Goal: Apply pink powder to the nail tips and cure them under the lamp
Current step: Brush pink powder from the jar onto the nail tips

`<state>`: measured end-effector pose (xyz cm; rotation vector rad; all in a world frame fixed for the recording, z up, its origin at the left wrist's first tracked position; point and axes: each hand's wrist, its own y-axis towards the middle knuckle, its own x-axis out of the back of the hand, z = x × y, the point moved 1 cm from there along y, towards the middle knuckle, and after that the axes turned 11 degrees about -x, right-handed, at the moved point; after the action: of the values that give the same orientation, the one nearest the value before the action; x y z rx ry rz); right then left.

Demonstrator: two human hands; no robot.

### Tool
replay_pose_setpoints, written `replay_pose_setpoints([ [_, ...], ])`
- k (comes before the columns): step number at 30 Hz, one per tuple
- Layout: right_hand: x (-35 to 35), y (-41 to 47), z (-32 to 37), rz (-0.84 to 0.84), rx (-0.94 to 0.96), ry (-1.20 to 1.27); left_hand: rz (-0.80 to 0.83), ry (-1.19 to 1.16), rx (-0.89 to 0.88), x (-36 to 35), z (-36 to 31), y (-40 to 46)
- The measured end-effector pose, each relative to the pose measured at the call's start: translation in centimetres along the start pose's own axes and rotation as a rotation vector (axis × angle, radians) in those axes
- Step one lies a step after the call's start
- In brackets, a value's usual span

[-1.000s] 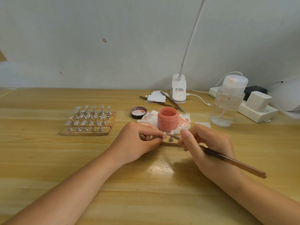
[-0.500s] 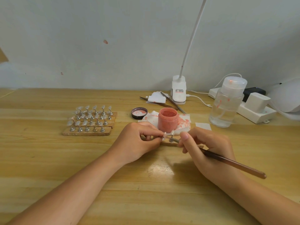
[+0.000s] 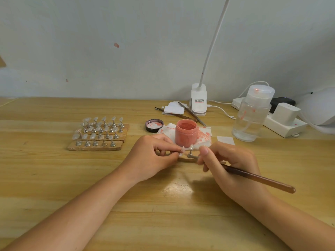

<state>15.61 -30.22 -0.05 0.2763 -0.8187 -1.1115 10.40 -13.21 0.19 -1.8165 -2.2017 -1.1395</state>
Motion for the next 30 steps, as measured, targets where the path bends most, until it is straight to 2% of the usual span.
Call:
replay_pose_setpoints([
  [5, 0.0, 0.11, 0.13, 0.04, -0.008, -0.03, 0.006, -0.016, -0.006, 0.01, 0.0, -0.01],
  [9, -0.01, 0.12, 0.04, -0.027, -0.001, -0.021, 0.001, -0.01, -0.005, 0.03, 0.06, -0.04],
  [13, -0.01, 0.1, 0.09, 0.025, -0.022, -0.007, 0.02, 0.0, -0.015, 0.01, 0.06, 0.0],
  [17, -0.03, 0.18, 0.12, -0.033, 0.01, -0.04, 0.027, 0.009, -0.014, -0.03, 0.2, 0.07],
  [21, -0.09, 0.04, -0.05, 0.008, -0.007, -0.038, 0.031, 0.006, -0.019, -0.01, 0.29, 0.08],
  [25, -0.08, 0.16, 0.12, -0.035, 0.01, -0.059, 0.021, 0.009, -0.035, -0.05, 0.35, 0.09],
  [30, 0.0, -0.09, -0.05, 0.027, -0.002, 0.028, 0.026, -0.012, -0.022, -0.03, 0.46, 0.06],
])
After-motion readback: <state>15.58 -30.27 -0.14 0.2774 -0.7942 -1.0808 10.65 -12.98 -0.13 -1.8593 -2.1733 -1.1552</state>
